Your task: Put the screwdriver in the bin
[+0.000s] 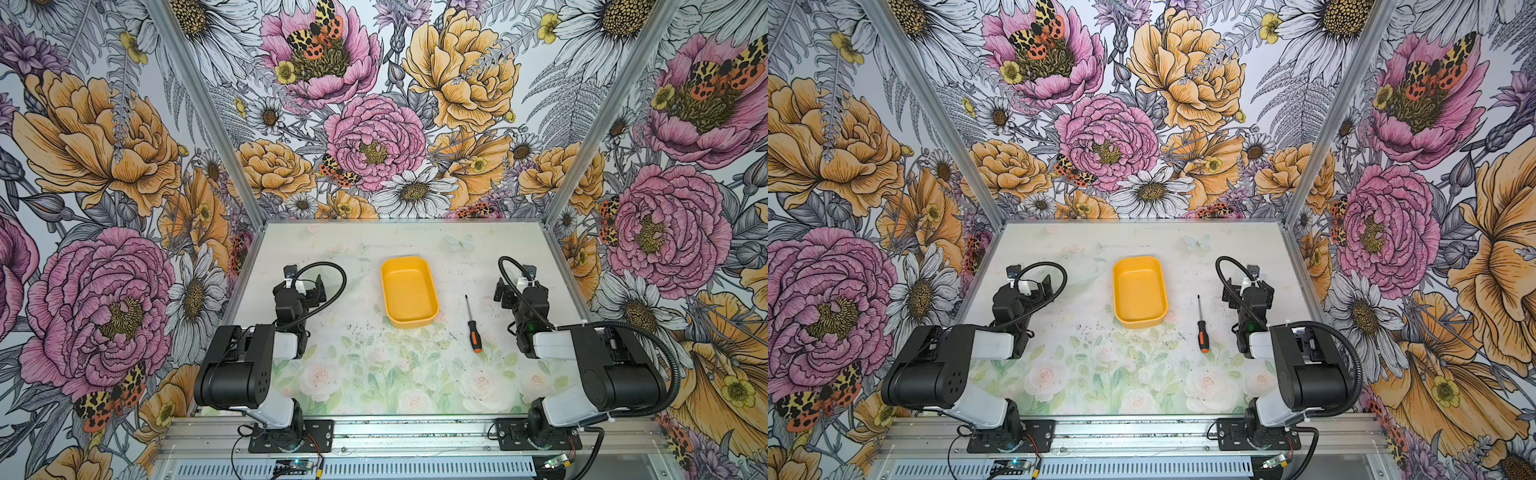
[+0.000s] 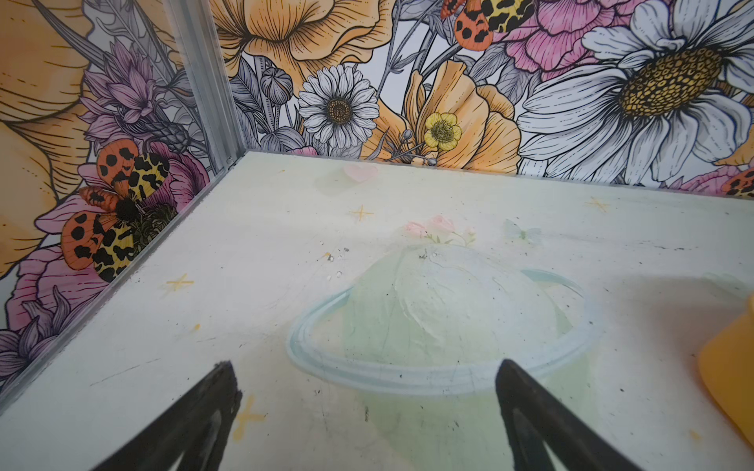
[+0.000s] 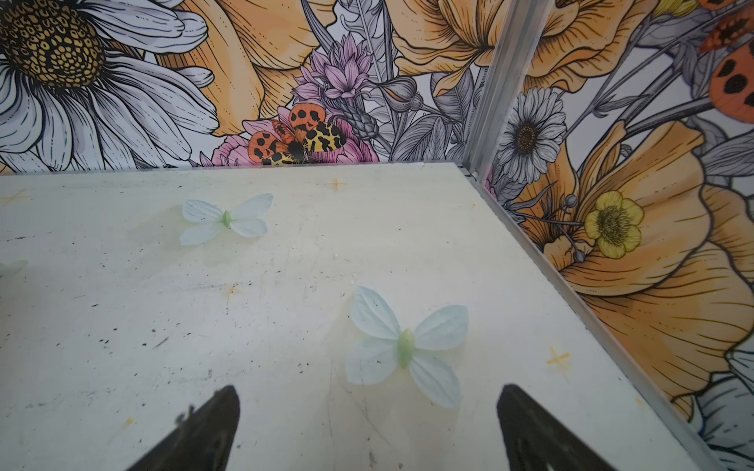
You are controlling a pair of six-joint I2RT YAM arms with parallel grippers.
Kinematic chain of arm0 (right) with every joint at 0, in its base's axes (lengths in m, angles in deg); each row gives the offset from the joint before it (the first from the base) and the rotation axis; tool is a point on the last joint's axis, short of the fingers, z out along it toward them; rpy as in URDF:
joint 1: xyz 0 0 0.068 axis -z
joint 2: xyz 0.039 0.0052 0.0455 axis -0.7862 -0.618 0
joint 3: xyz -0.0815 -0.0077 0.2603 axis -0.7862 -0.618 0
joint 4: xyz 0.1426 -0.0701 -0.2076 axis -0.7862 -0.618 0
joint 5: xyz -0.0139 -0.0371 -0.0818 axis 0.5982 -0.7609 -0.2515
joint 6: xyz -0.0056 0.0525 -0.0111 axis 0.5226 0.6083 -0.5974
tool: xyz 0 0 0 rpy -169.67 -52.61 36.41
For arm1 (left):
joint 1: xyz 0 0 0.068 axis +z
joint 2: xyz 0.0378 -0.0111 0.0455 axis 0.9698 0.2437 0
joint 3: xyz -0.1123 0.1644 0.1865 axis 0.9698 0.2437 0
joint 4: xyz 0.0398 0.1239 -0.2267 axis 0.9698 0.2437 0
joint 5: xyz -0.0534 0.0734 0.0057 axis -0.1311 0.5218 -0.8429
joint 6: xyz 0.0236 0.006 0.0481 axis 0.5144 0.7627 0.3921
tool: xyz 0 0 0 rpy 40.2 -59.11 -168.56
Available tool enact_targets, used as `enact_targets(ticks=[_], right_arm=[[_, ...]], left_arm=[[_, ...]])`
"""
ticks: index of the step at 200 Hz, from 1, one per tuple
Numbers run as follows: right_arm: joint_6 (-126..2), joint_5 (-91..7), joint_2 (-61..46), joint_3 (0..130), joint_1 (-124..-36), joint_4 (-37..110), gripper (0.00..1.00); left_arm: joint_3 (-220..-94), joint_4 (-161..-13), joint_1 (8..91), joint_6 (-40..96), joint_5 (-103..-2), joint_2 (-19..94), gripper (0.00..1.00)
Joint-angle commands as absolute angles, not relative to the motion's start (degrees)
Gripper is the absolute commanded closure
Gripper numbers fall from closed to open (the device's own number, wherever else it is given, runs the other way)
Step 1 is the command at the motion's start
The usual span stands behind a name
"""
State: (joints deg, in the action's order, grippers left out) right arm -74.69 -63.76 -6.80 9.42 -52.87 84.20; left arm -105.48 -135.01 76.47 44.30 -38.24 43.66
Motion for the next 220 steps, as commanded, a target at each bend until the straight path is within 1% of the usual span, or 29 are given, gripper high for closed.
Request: enact_targets(ticks=[1, 126, 166, 197, 220], right_arm=[[-75.2, -62.8, -7.6, 10.8, -52.5, 85.9, 0.00], [-75.1, -62.8, -7.6, 10.7, -52.5, 86.0, 0.01], [-75.3, -63.1, -7.4, 10.6, -52.5, 86.3, 0.05], [-74.7, -64.8, -1.0, 13.6, -52.5, 76.0, 0.05], [-73.6, -64.0, 4.9, 15.3, -52.6, 67.3, 0.05]], left_arm=[[-106.4, -136.8, 76.9, 45.0, -39.4, 43.9, 0.01], [-106.3, -137.0, 76.8, 45.1, -39.8, 43.9, 0.01], [-105.2, -139.0, 76.4, 46.3, -41.5, 43.9, 0.01], [-106.5, -134.9, 76.2, 46.8, -42.0, 41.5, 0.01], [-108.8, -124.9, 75.4, 47.7, -41.3, 34.8, 0.01]])
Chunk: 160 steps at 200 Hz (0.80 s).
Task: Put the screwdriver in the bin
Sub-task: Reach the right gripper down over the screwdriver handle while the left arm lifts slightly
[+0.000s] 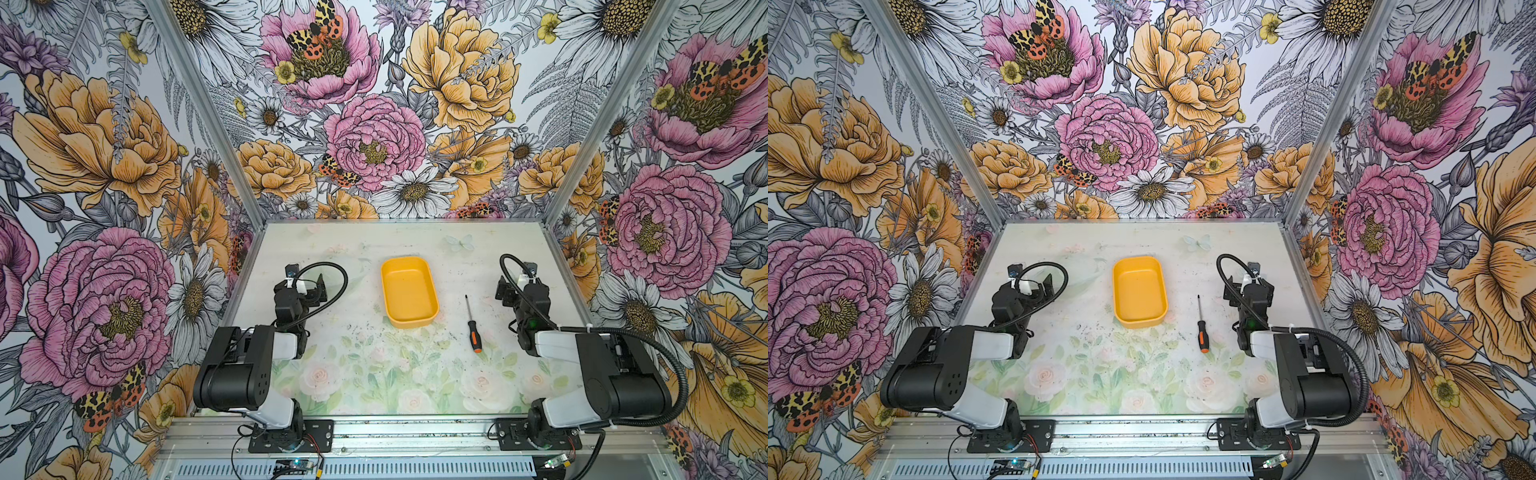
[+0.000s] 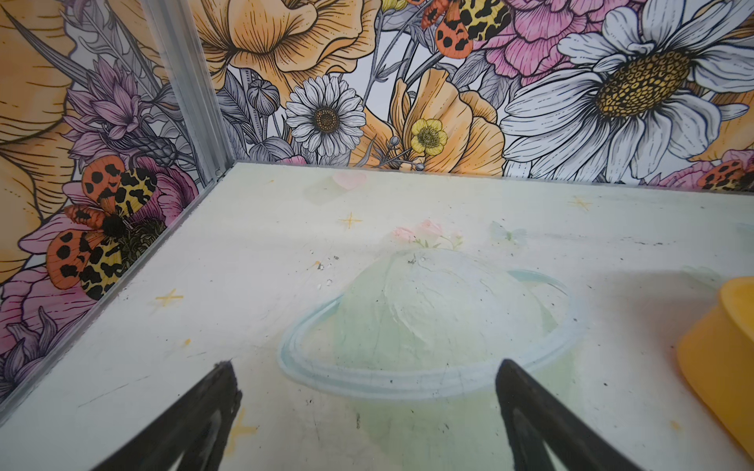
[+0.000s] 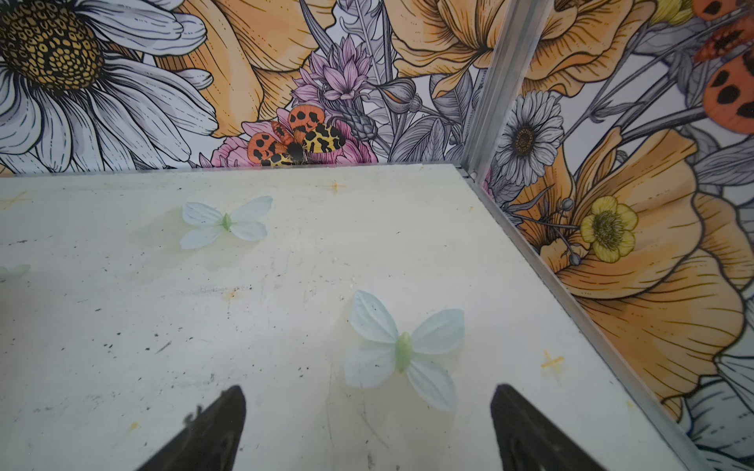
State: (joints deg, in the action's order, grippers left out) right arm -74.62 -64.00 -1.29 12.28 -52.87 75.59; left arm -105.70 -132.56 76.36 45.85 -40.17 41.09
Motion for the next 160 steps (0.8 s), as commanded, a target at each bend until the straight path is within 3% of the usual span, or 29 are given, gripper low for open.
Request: enact_targets(ticks=[1, 42, 89, 160], right_arm=[[-73.5, -63.9, 5.1, 15.4, -52.6, 66.9, 0.05], [-66.5, -52.2, 13.6, 20.3, -52.7, 48.8, 0.06], [-53.4, -33.6, 15.7, 21.8, -53.9, 37.9, 0.12], [-44.0, -35.0, 17.3, 14.0, -65.0, 33.7, 0.18]], left_arm=[[-108.9, -124.5, 75.3, 47.7, -41.3, 34.5, 0.01], [-111.0, -112.8, 69.2, 48.1, -41.1, 23.0, 0.01], [-111.1, -102.4, 61.4, 36.2, -43.3, 16.3, 0.01], [-107.2, -93.8, 54.9, 20.4, -45.7, 14.1, 0.01]])
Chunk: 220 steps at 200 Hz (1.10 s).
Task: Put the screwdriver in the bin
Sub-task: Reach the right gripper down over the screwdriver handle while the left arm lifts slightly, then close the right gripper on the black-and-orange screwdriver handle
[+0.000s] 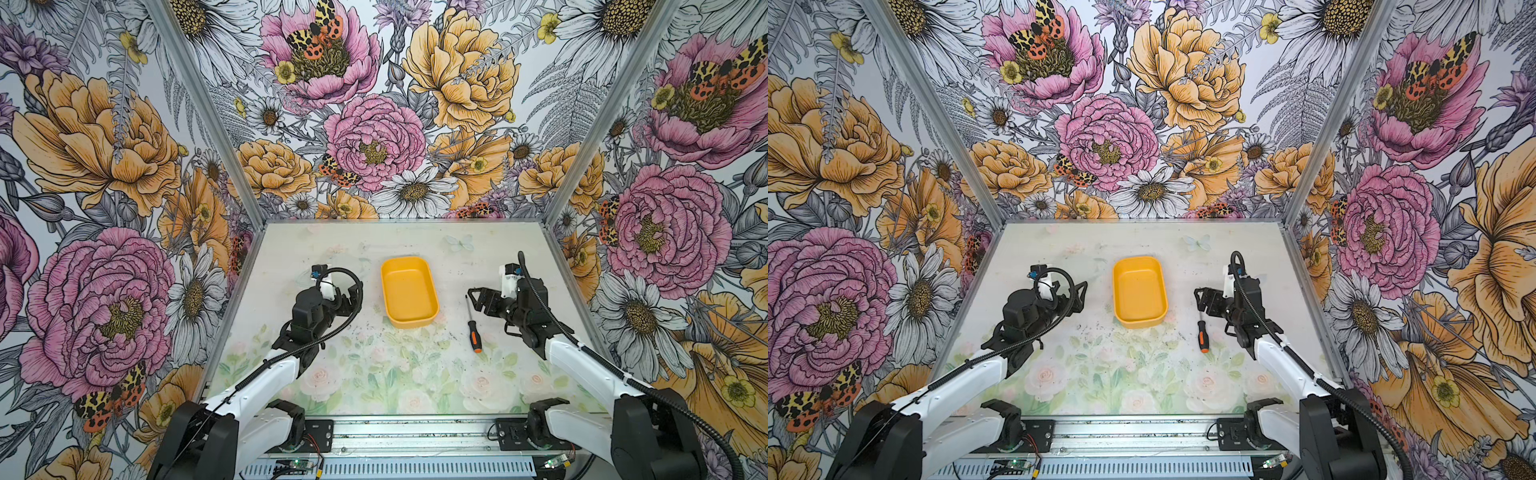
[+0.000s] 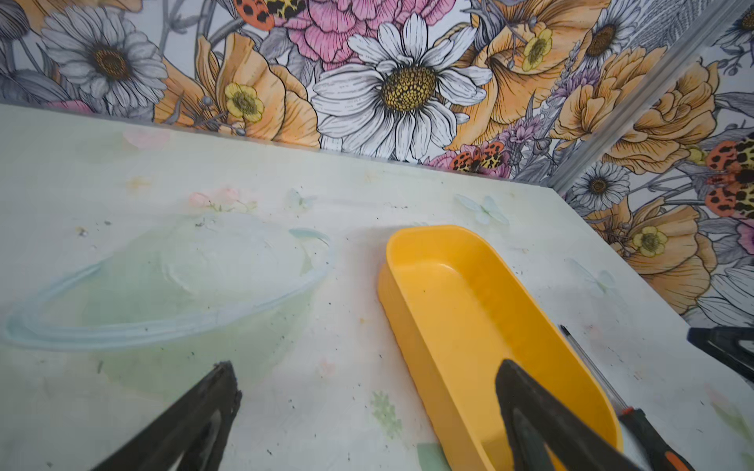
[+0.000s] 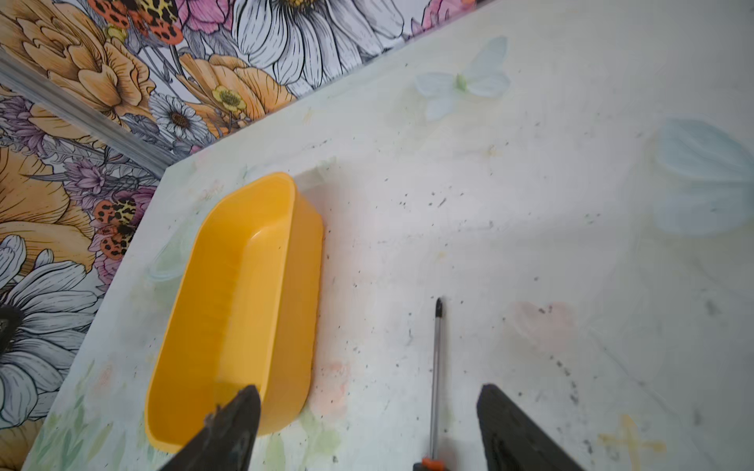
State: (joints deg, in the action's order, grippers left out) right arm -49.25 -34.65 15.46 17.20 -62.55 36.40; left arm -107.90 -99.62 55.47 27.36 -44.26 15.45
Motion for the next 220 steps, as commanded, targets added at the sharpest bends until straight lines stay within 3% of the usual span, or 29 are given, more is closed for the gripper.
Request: enact_targets(ticks=[1, 77, 144, 198, 220], right_arm=[[-43.9, -35.1, 17.4, 13.9, -65.1, 33.6, 0.18], [-41.2, -44.8, 25.1, 8.7, -71.2, 25.5, 0.26], [-41.6, -51.4, 18.4, 10.3, -75.4, 24.4, 0.32], [-41.8, -54.7, 13.8, 12.6, -78.3, 24.0, 0.42], [-41.7, -55.5, 13.1, 13.1, -78.8, 23.7, 0.53]], left_arm=[[-107.2, -93.5, 54.8, 20.1, -45.7, 14.1, 0.01], [-108.9, -82.3, 54.8, 16.3, -46.8, 13.3, 0.01], [-111.4, -78.6, 54.9, 18.0, -46.9, 17.8, 0.01], [-110.9, -79.2, 54.9, 17.9, -47.4, 16.7, 0.01], [-110.8, -79.0, 54.9, 18.0, -47.6, 16.0, 0.01]])
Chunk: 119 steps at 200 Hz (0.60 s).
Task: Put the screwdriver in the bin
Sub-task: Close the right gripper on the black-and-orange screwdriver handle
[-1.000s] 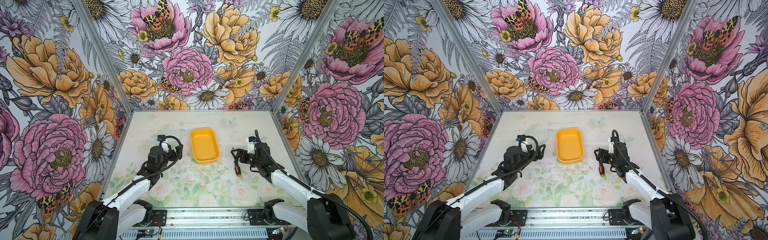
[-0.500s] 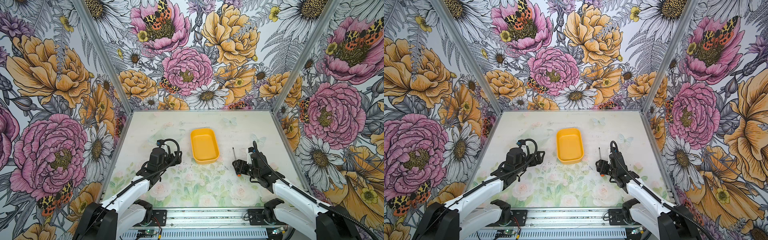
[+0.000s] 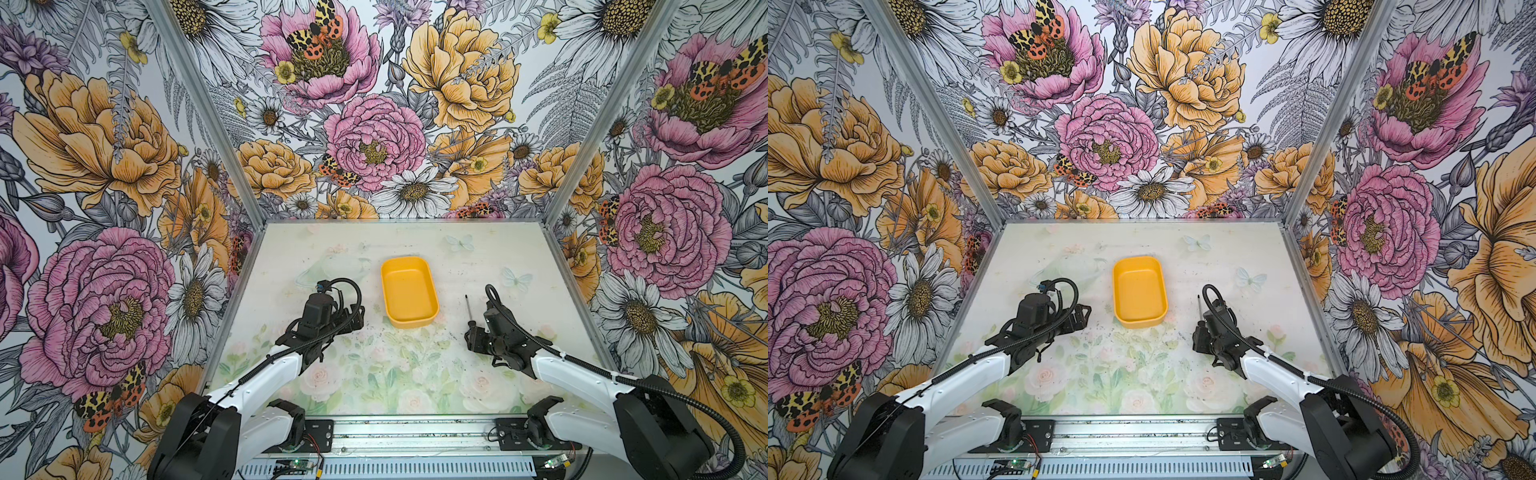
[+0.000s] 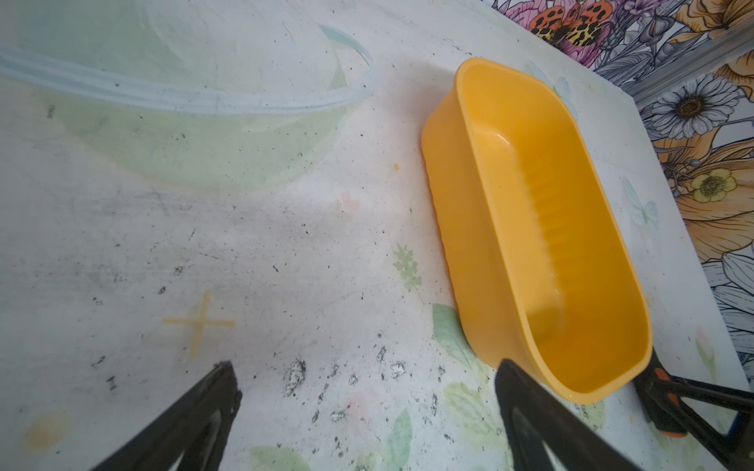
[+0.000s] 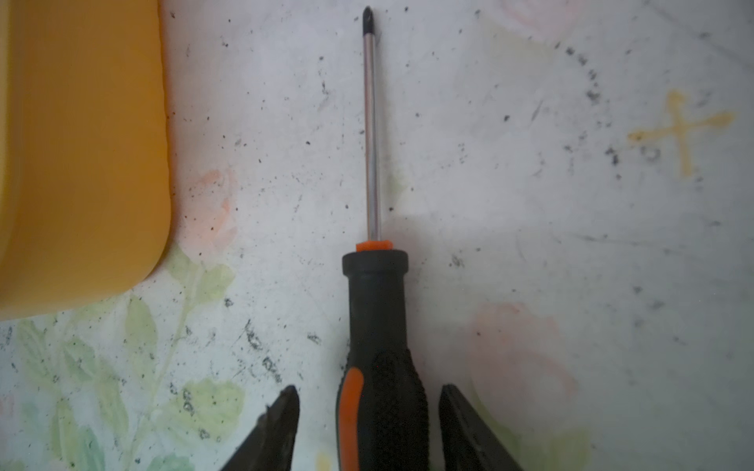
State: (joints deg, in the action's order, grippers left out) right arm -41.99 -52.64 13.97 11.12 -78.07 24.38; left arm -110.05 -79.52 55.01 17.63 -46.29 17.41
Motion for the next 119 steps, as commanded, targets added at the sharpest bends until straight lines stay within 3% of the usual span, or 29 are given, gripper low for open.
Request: enact_targets(ticks=[1, 27, 94, 119], right_arm=[[-41.7, -55.4, 13.0, 13.1, -78.8, 23.7, 0.53], [-41.7, -55.8, 12.1, 13.6, -79.0, 23.1, 0.67], [-42.1, -56.0, 10.1, 14.4, -79.5, 22.4, 0.75], [-42.3, -56.2, 9.5, 14.8, -79.7, 22.0, 0.83]], left_arm=[[-110.8, -79.0, 54.9, 18.0, -47.7, 16.0, 0.01], [-110.8, -79.4, 54.9, 17.3, -48.3, 16.1, 0.01], [-111.4, -80.2, 54.7, 16.8, -49.5, 17.6, 0.01], [-111.5, -80.2, 54.7, 16.5, -49.4, 17.0, 0.01]])
